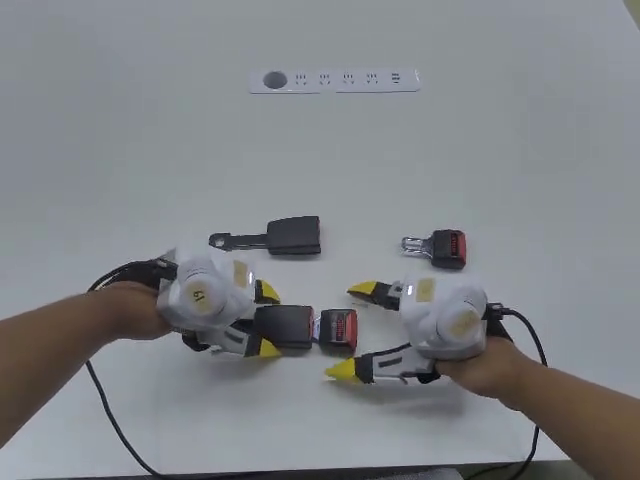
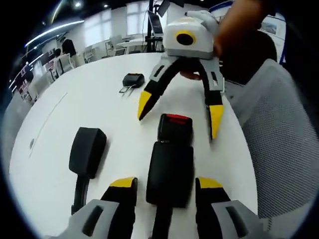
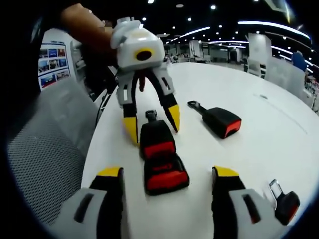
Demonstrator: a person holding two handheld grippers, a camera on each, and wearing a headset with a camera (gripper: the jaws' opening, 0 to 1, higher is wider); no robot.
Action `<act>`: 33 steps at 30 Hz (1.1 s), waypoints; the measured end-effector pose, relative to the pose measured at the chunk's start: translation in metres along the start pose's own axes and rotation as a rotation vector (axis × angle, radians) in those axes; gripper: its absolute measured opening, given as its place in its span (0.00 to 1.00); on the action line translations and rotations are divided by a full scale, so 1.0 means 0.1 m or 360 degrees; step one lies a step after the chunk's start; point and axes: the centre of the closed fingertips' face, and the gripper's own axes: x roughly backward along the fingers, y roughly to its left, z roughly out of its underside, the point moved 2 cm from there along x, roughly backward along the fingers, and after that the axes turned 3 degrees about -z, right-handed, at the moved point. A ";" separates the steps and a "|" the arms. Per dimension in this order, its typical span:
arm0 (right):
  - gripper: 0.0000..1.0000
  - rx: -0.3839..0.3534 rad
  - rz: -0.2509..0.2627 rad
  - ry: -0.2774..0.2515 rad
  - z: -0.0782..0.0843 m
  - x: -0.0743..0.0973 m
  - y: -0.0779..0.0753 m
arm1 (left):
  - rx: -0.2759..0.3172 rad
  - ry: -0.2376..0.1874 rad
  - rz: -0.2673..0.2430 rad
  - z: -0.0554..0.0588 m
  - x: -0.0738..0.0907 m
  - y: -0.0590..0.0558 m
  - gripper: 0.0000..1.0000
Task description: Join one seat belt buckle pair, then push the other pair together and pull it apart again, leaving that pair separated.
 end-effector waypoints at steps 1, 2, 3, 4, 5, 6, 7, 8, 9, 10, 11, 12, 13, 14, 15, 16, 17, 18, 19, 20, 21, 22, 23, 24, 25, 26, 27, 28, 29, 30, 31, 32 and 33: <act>0.75 -0.0002 0.0026 -0.0022 -0.04 0.03 -0.03 | 0.0009 -0.0029 -0.0042 -0.03 0.01 0.03 0.56; 0.76 -0.0004 0.0031 -0.0036 -0.06 0.05 -0.04 | -0.0023 -0.0044 -0.0053 -0.06 0.05 0.05 0.59; 0.77 -0.0003 0.0037 -0.0048 -0.07 0.07 -0.05 | -0.0012 -0.0057 -0.0053 -0.07 0.06 0.05 0.61; 0.77 0.0005 0.0044 -0.0050 -0.08 0.08 -0.06 | -0.0005 -0.0090 -0.0040 -0.10 0.09 0.04 0.63; 0.77 0.0012 0.0050 -0.0053 -0.09 0.10 -0.07 | 0.0015 -0.0124 -0.0025 -0.13 0.09 0.02 0.67; 0.77 0.0015 0.0055 -0.0052 -0.10 0.11 -0.08 | 0.0017 -0.0117 -0.0031 -0.13 0.10 0.04 0.69; 0.78 0.0022 0.0064 -0.0059 -0.11 0.13 -0.10 | 0.0016 -0.0112 -0.0044 -0.13 0.11 0.05 0.69; 0.78 0.0023 0.0076 -0.0061 -0.12 0.15 -0.12 | 0.0008 -0.0107 -0.0069 -0.13 0.12 0.09 0.70; 0.79 0.0012 0.0086 -0.0069 -0.13 0.18 -0.15 | 0.0023 -0.0139 -0.0096 -0.17 0.16 0.14 0.70; 0.79 -0.0005 0.0101 -0.0087 -0.15 0.22 -0.19 | 0.0034 -0.0150 -0.0099 -0.19 0.17 0.15 0.73; 0.79 -0.0002 0.0114 -0.0102 -0.17 0.25 -0.22 | 0.0052 -0.0171 -0.0109 -0.23 0.20 0.19 0.76; 0.80 -0.0001 0.0133 -0.0112 -0.18 0.30 -0.26 | 0.0048 -0.0180 -0.0125 -0.25 0.23 0.22 0.77; 0.80 -0.0005 0.0139 -0.0115 -0.18 0.32 -0.29 | 0.0046 -0.0187 -0.0146 -0.27 0.26 0.26 0.77; 0.80 -0.0004 0.0144 -0.0106 -0.15 0.35 -0.32 | 0.0048 -0.0193 -0.0154 -0.28 0.27 0.29 0.77; 0.80 0.0008 0.0149 -0.0090 -0.13 0.37 -0.35 | 0.0050 -0.0190 -0.0166 -0.28 0.28 0.34 0.77; 0.79 0.0013 0.0150 -0.0080 -0.11 0.39 -0.37 | 0.0049 -0.0185 -0.0178 -0.28 0.30 0.38 0.77; 0.79 0.0013 0.0157 -0.0069 -0.10 0.42 -0.40 | 0.0052 -0.0183 -0.0193 -0.29 0.31 0.43 0.77; 0.79 0.0009 0.0162 -0.0066 -0.09 0.45 -0.44 | 0.0057 -0.0183 -0.0201 -0.30 0.33 0.47 0.77; 0.79 0.0001 0.0172 -0.0073 -0.10 0.49 -0.49 | 0.0067 -0.0186 -0.0211 -0.32 0.34 0.52 0.77; 0.79 -0.0003 0.0181 -0.0082 -0.10 0.53 -0.54 | 0.0069 -0.0189 -0.0214 -0.33 0.35 0.55 0.77; 0.79 -0.0003 0.0193 -0.0081 -0.10 0.56 -0.58 | 0.0062 -0.0190 -0.0225 -0.35 0.36 0.59 0.77; 0.79 -0.0005 0.0204 -0.0074 -0.09 0.59 -0.63 | 0.0019 -0.0167 -0.0257 -0.34 0.36 0.65 0.76; 0.79 -0.0007 0.0219 -0.0053 -0.05 0.64 -0.70 | 0.0017 -0.0159 -0.0253 -0.35 0.36 0.68 0.74; 0.79 -0.0010 0.0223 -0.0043 -0.03 0.67 -0.74 | 0.0024 -0.0164 -0.0250 -0.36 0.36 0.71 0.72; 0.79 -0.0019 0.0227 -0.0039 -0.01 0.72 -0.80 | 0.0030 -0.0168 -0.0245 -0.36 0.35 0.73 0.72; 0.79 -0.0025 0.0234 -0.0032 0.01 0.75 -0.84 | 0.0036 -0.0166 -0.0244 -0.36 0.35 0.76 0.72; 0.79 -0.0022 0.0248 -0.0020 0.03 0.81 -0.91 | 0.0039 -0.0162 -0.0248 -0.37 0.35 0.79 0.72; 0.79 -0.0025 0.0251 -0.0019 0.04 0.85 -0.95 | 0.0038 -0.0159 -0.0256 -0.37 0.34 0.84 0.72; 0.80 -0.0071 0.0236 -0.0035 0.05 0.89 -0.99 | 0.0036 -0.0158 -0.0256 -0.37 0.33 0.87 0.72; 0.81 -0.0093 0.0233 -0.0037 0.07 0.92 -1.03 | 0.0028 -0.0151 -0.0256 -0.37 0.30 0.90 0.72; 0.81 -0.0086 0.0244 -0.0024 0.09 0.94 -1.07 | 0.0028 -0.0140 -0.0254 -0.36 0.28 0.92 0.72; 0.81 -0.0082 0.0260 0.0015 0.15 0.98 -1.12 | 0.0034 -0.0129 -0.0244 -0.34 0.26 0.94 0.72; 0.81 -0.0089 0.0249 0.0033 0.19 1.00 -1.14 | 0.0039 -0.0123 -0.0241 -0.33 0.24 0.95 0.72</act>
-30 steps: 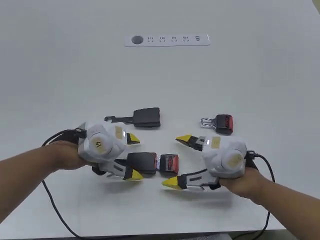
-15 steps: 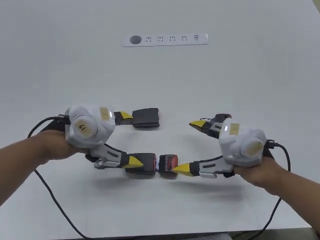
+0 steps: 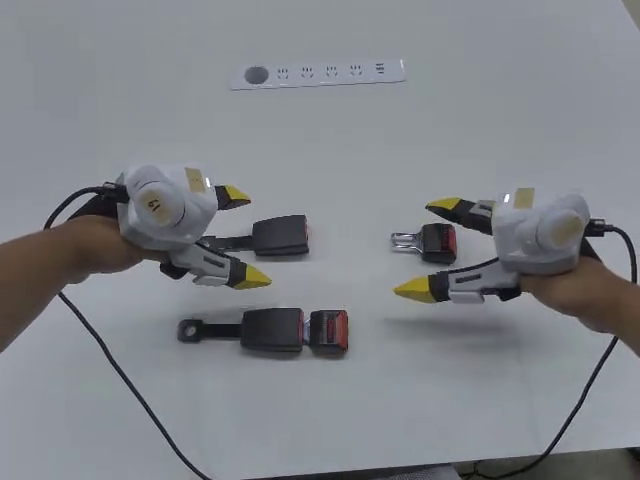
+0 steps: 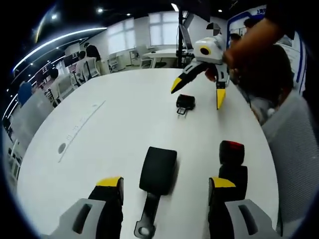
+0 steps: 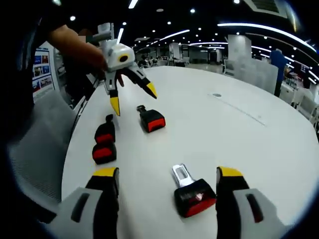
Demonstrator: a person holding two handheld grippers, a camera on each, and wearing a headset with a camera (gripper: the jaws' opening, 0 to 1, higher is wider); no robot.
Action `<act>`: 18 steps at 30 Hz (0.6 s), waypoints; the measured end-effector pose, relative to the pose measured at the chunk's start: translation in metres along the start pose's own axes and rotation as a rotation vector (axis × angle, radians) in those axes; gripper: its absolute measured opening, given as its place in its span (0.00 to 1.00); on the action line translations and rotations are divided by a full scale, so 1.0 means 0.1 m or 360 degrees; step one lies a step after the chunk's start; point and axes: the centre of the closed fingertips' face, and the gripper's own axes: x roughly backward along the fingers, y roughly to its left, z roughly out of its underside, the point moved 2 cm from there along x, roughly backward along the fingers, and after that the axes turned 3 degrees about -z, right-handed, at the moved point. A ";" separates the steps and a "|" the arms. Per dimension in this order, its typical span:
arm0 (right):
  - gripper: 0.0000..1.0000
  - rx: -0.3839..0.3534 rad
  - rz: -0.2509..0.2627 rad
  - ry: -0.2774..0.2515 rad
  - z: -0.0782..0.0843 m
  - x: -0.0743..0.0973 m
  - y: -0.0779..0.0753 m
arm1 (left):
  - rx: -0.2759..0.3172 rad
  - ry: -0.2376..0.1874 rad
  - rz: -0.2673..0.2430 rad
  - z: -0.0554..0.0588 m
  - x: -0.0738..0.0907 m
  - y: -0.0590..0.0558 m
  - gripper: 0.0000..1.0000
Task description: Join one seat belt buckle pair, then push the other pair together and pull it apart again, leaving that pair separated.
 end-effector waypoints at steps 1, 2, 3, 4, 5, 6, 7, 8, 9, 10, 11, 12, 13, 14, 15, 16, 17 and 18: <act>0.81 -0.0006 -0.0007 0.0020 0.04 0.02 -0.03 | 0.0001 0.0010 0.0002 0.02 -0.03 0.01 0.72; 0.81 0.0002 -0.0003 0.0038 0.07 0.03 -0.07 | 0.0003 0.0017 0.0009 0.03 -0.05 0.02 0.72; 0.81 0.0008 0.0000 0.0055 0.11 0.04 -0.10 | 0.0006 0.0025 0.0014 0.05 -0.07 0.03 0.71; 0.80 0.0006 -0.0006 0.0069 0.15 0.05 -0.14 | 0.0001 0.0039 0.0018 0.07 -0.09 0.05 0.70; 0.78 -0.0003 -0.0014 0.0081 0.17 0.06 -0.15 | -0.0021 0.0056 0.0020 0.10 -0.11 0.06 0.69; 0.77 -0.0008 -0.0018 0.0091 0.19 0.06 -0.17 | -0.0081 0.0104 0.0020 0.16 -0.13 0.08 0.67; 0.75 -0.0007 -0.0025 0.0102 0.21 0.06 -0.17 | -0.0071 0.0109 0.0021 0.17 -0.15 0.08 0.65; 0.74 -0.0009 -0.0035 0.0113 0.23 0.06 -0.17 | -0.0044 0.0110 0.0027 0.18 -0.17 0.09 0.63; 0.74 -0.0009 -0.0042 0.0131 0.25 0.06 -0.17 | 0.0007 0.0107 0.0047 0.18 -0.19 0.08 0.63; 0.74 -0.0005 -0.0046 0.0142 0.26 0.05 -0.17 | -0.0006 0.0105 0.0044 0.19 -0.21 0.10 0.63; 0.73 0.0001 -0.0064 0.0159 0.28 0.05 -0.16 | -0.0013 0.0111 0.0042 0.20 -0.22 0.11 0.63; 0.72 0.0015 -0.0071 0.0174 0.29 0.05 -0.16 | -0.0016 0.0116 0.0042 0.20 -0.24 0.12 0.62; 0.70 0.0024 -0.0076 0.0186 0.30 0.05 -0.17 | -0.0009 0.0119 0.0044 0.21 -0.26 0.13 0.62; 0.68 0.0028 -0.0087 0.0193 0.30 0.05 -0.17 | 0.0007 0.0120 0.0052 0.21 -0.28 0.13 0.62; 0.67 0.0033 -0.0098 0.0195 0.30 0.05 -0.17 | 0.0008 0.0119 0.0059 0.20 -0.31 0.13 0.61; 0.65 0.0042 -0.0108 0.0202 0.30 0.04 -0.17 | 0.0003 0.0119 0.0063 0.20 -0.32 0.13 0.61; 0.63 0.0049 -0.0118 0.0214 0.31 0.05 -0.18 | -0.0001 0.0120 0.0065 0.20 -0.34 0.14 0.59; 0.60 0.0074 -0.0148 0.0231 0.32 0.05 -0.16 | -0.0003 0.0122 0.0067 0.19 -0.35 0.14 0.57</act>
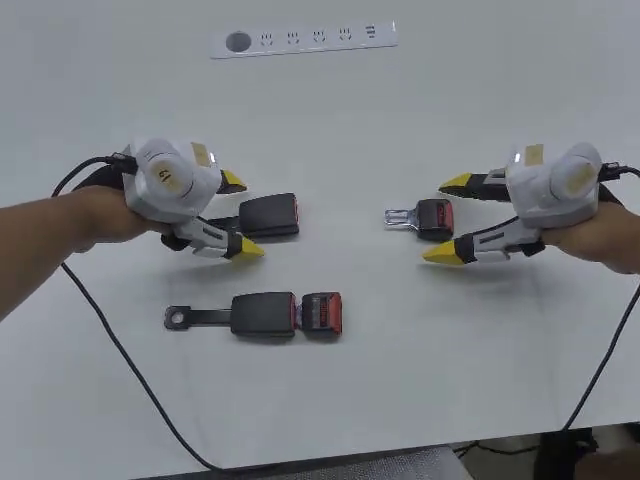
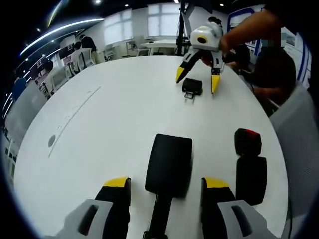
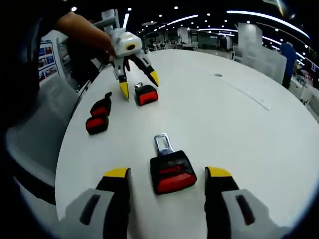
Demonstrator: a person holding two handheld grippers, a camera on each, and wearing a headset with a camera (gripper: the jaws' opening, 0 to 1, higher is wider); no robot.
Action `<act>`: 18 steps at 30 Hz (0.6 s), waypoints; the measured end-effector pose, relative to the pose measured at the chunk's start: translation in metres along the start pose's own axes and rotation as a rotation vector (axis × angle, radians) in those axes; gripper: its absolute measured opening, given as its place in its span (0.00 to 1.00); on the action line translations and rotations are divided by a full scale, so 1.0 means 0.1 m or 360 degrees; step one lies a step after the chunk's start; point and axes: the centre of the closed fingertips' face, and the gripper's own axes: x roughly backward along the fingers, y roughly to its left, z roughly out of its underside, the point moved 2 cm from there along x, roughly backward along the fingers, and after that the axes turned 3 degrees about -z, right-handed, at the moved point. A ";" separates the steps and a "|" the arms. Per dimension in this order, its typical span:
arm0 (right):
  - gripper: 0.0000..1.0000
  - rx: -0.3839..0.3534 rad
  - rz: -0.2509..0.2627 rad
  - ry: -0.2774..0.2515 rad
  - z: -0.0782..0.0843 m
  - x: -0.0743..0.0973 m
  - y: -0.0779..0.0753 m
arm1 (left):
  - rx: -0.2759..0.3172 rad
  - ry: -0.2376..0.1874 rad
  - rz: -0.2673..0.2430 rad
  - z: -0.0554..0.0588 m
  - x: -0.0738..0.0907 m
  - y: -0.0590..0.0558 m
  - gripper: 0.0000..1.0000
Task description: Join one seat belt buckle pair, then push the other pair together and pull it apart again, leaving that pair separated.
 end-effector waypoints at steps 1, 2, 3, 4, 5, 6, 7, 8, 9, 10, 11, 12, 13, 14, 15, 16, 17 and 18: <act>0.53 0.0018 -0.0018 0.0021 0.02 0.00 0.00 | -0.0025 0.0013 0.0006 0.01 -0.02 -0.01 0.55; 0.49 0.0045 -0.0021 0.0039 0.03 0.00 0.00 | -0.0079 0.0040 0.0014 0.03 -0.02 -0.01 0.51; 0.49 0.0048 -0.0025 0.0041 0.03 0.01 0.00 | -0.0077 0.0036 0.0043 0.03 -0.03 -0.05 0.48; 0.49 0.0047 -0.0031 0.0040 0.03 0.00 0.00 | -0.0054 0.0009 0.0042 0.00 -0.03 -0.04 0.46; 0.49 0.0054 -0.0032 0.0051 0.04 0.00 -0.01 | -0.0056 0.0016 0.0043 0.00 -0.02 -0.03 0.47; 0.49 0.0064 -0.0035 0.0063 0.05 0.00 -0.01 | -0.0066 0.0006 0.0048 -0.01 -0.02 -0.03 0.46; 0.48 0.0116 -0.0045 0.0039 0.02 -0.01 -0.03 | -0.0083 0.0002 0.0061 -0.01 -0.02 -0.03 0.46; 0.46 0.0088 -0.0040 0.0055 0.04 -0.01 -0.03 | -0.0110 -0.0002 0.0083 -0.02 -0.02 -0.04 0.45; 0.44 0.0073 -0.0054 0.0061 0.04 0.00 -0.04 | -0.0117 -0.0002 0.0089 -0.02 -0.02 -0.05 0.43; 0.41 0.0085 -0.0052 0.0067 0.04 0.00 -0.06 | -0.0125 -0.0003 0.0097 -0.03 -0.02 -0.05 0.42; 0.40 0.0090 -0.0049 0.0072 0.04 0.00 -0.08 | -0.0135 -0.0004 0.0100 -0.03 -0.01 -0.05 0.40; 0.37 0.0088 -0.0051 0.0069 0.04 0.00 -0.10 | -0.0141 0.0003 0.0091 -0.03 -0.02 -0.03 0.38; 0.37 0.0076 -0.0067 0.0059 0.04 0.00 -0.10 | -0.0147 -0.0009 0.0092 -0.04 -0.01 -0.02 0.35; 0.37 0.0085 -0.0070 0.0062 0.04 -0.01 -0.09 | -0.0185 0.0011 0.0106 -0.02 -0.01 -0.02 0.35; 0.37 0.0108 -0.0073 0.0068 0.04 -0.01 -0.10 | -0.0167 -0.0001 0.0102 -0.03 -0.02 -0.01 0.34; 0.36 0.0109 -0.0077 0.0071 0.04 -0.01 -0.11 | -0.0198 0.0000 0.0119 -0.03 -0.02 -0.02 0.34; 0.36 0.0113 -0.0082 0.0072 0.04 -0.01 -0.11 | -0.0203 0.0004 0.0127 -0.03 -0.03 -0.01 0.34; 0.36 0.0118 -0.0084 0.0072 0.04 -0.01 -0.12 | -0.0206 0.0007 0.0131 -0.03 -0.03 -0.01 0.34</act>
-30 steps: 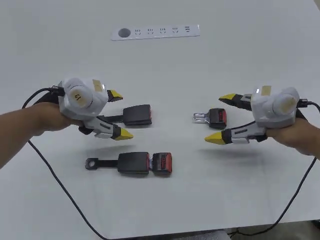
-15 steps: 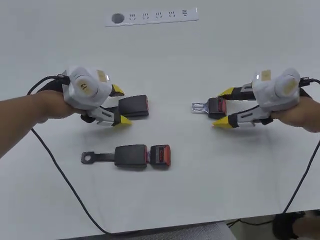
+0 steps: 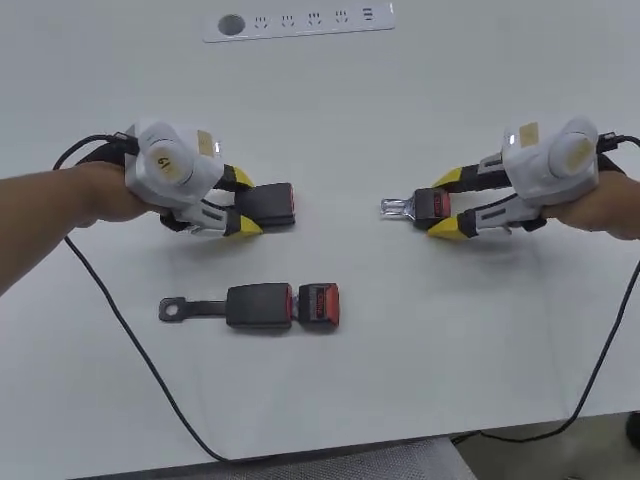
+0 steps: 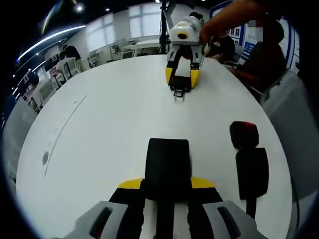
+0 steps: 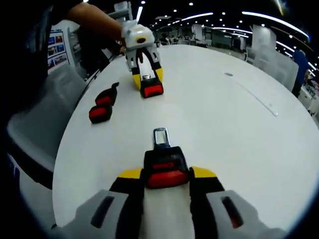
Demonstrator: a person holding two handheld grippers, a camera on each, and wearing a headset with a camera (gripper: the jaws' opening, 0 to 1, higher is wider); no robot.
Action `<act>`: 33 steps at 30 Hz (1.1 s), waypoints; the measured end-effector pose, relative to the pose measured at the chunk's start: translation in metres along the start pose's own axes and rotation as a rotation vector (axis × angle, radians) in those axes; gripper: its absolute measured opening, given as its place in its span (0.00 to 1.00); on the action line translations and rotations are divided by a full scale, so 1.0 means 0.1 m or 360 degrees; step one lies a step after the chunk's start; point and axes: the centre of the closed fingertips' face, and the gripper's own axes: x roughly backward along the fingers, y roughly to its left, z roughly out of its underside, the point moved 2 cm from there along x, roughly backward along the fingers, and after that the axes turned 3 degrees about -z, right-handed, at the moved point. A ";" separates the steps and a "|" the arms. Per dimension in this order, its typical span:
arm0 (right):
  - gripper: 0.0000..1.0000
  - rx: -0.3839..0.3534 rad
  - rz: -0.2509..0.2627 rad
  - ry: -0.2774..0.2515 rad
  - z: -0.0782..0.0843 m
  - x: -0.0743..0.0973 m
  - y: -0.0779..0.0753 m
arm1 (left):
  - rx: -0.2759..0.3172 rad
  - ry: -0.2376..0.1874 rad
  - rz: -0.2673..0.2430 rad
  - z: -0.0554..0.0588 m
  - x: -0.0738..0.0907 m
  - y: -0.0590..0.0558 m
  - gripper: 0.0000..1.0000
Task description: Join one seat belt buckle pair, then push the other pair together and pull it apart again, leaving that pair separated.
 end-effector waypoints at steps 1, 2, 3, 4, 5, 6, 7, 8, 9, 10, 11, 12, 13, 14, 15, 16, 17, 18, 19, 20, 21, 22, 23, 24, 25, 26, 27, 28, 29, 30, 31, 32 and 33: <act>0.36 -0.0002 -0.0003 -0.0003 0.00 0.00 0.00 | -0.0007 0.0004 0.0006 0.00 0.00 0.00 0.34; 0.36 0.0000 -0.0006 -0.0006 0.00 0.00 0.00 | -0.0012 0.0006 0.0008 0.00 -0.01 0.00 0.34; 0.36 0.0005 -0.0007 -0.0008 0.00 0.00 0.00 | -0.0022 0.0007 0.0012 0.00 -0.01 0.00 0.34; 0.36 0.0005 -0.0010 -0.0011 0.00 0.00 -0.01 | -0.0028 0.0008 0.0014 0.00 -0.02 0.00 0.34; 0.35 0.0002 -0.0011 -0.0014 0.00 0.00 -0.01 | -0.0030 0.0009 0.0017 0.00 -0.02 0.00 0.34; 0.35 -0.0003 -0.0013 -0.0018 0.00 -0.01 -0.01 | -0.0029 0.0012 0.0020 0.00 -0.02 0.00 0.34; 0.35 -0.0003 -0.0014 -0.0020 0.01 -0.01 -0.01 | -0.0034 0.0013 0.0022 0.00 -0.02 0.00 0.34; 0.35 -0.0004 -0.0016 -0.0022 0.00 -0.01 -0.01 | -0.0035 0.0014 0.0023 0.00 -0.03 0.00 0.34; 0.35 -0.0009 -0.0020 -0.0025 0.00 -0.01 -0.02 | -0.0036 0.0015 0.0025 0.00 -0.03 0.01 0.34; 0.35 -0.0013 -0.0022 -0.0025 0.00 -0.01 -0.02 | -0.0038 0.0017 0.0027 0.00 -0.03 0.00 0.34; 0.35 -0.0015 -0.0023 -0.0025 -0.01 -0.02 -0.01 | -0.0044 0.0019 0.0030 0.00 -0.03 0.01 0.34; 0.35 -0.0011 -0.0023 -0.0023 -0.01 -0.03 -0.01 | -0.0044 0.0019 0.0031 0.00 -0.03 0.01 0.34; 0.35 -0.0007 -0.0024 -0.0025 -0.02 -0.03 -0.01 | -0.0046 0.0021 0.0034 0.00 -0.04 0.01 0.34; 0.35 -0.0005 -0.0024 -0.0027 -0.04 -0.05 -0.01 | -0.0049 0.0024 0.0035 -0.01 -0.04 0.01 0.34; 0.35 0.0000 -0.0025 -0.0027 -0.05 -0.06 -0.01 | -0.0050 0.0025 0.0037 -0.01 -0.04 0.01 0.34; 0.35 0.0003 -0.0030 -0.0027 -0.07 -0.08 0.00 | -0.0054 0.0027 0.0039 -0.01 -0.04 0.01 0.34; 0.35 0.0009 -0.0036 -0.0031 -0.08 -0.09 0.01 | -0.0057 0.0028 0.0040 -0.01 -0.05 0.01 0.34; 0.35 0.0017 -0.0038 -0.0033 -0.10 -0.11 0.01 | -0.0058 0.0031 0.0041 -0.01 -0.05 0.01 0.34; 0.35 0.0019 -0.0042 -0.0035 -0.12 -0.13 0.02 | -0.0060 0.0032 0.0043 -0.01 -0.05 0.01 0.34; 0.35 0.0020 -0.0048 -0.0039 -0.14 -0.15 0.02 | -0.0063 0.0034 0.0044 -0.01 -0.05 0.00 0.34; 0.35 0.0020 -0.0046 -0.0039 -0.15 -0.16 0.02 | -0.0065 0.0037 0.0045 -0.02 -0.05 0.00 0.34; 0.35 0.0023 -0.0051 -0.0044 -0.17 -0.17 0.02 | -0.0066 0.0039 0.0046 -0.02 -0.05 0.00 0.34; 0.35 0.0026 -0.0051 -0.0049 -0.19 -0.20 0.02 | -0.0066 0.0041 0.0047 -0.02 -0.05 0.00 0.34; 0.35 0.0028 -0.0053 -0.0052 -0.21 -0.21 0.03 | -0.0067 0.0043 0.0048 -0.02 -0.05 0.00 0.34; 0.35 0.0029 -0.0051 -0.0054 -0.23 -0.24 0.03 | -0.0066 0.0045 0.0048 -0.02 -0.05 0.00 0.34; 0.35 0.0031 -0.0054 -0.0056 -0.24 -0.25 0.03 | -0.0066 0.0046 0.0048 -0.02 -0.05 0.01 0.34; 0.35 0.0031 -0.0054 -0.0057 -0.25 -0.26 0.03 | -0.0066 0.0048 0.0048 -0.02 -0.05 0.01 0.34; 0.35 0.0028 -0.0058 -0.0061 -0.27 -0.28 0.04 | -0.0067 0.0051 0.0049 -0.02 -0.05 0.01 0.34; 0.35 0.0033 -0.0058 -0.0067 -0.30 -0.30 0.04 | -0.0068 0.0054 0.0049 -0.02 -0.05 0.01 0.34; 0.35 0.0033 -0.0058 -0.0067 -0.31 -0.32 0.04 | -0.0070 0.0056 0.0050 -0.02 -0.05 0.00 0.34; 0.35 0.0034 -0.0062 -0.0070 -0.34 -0.34 0.05 | -0.0071 0.0056 0.0051 -0.02 -0.05 0.00 0.34; 0.35 0.0034 -0.0064 -0.0074 -0.35 -0.35 0.05 | -0.0071 0.0058 0.0052 -0.02 -0.05 0.00 0.34; 0.35 0.0036 -0.0066 -0.0081 -0.38 -0.38 0.06 | -0.0073 0.0059 0.0053 -0.02 -0.05 0.00 0.34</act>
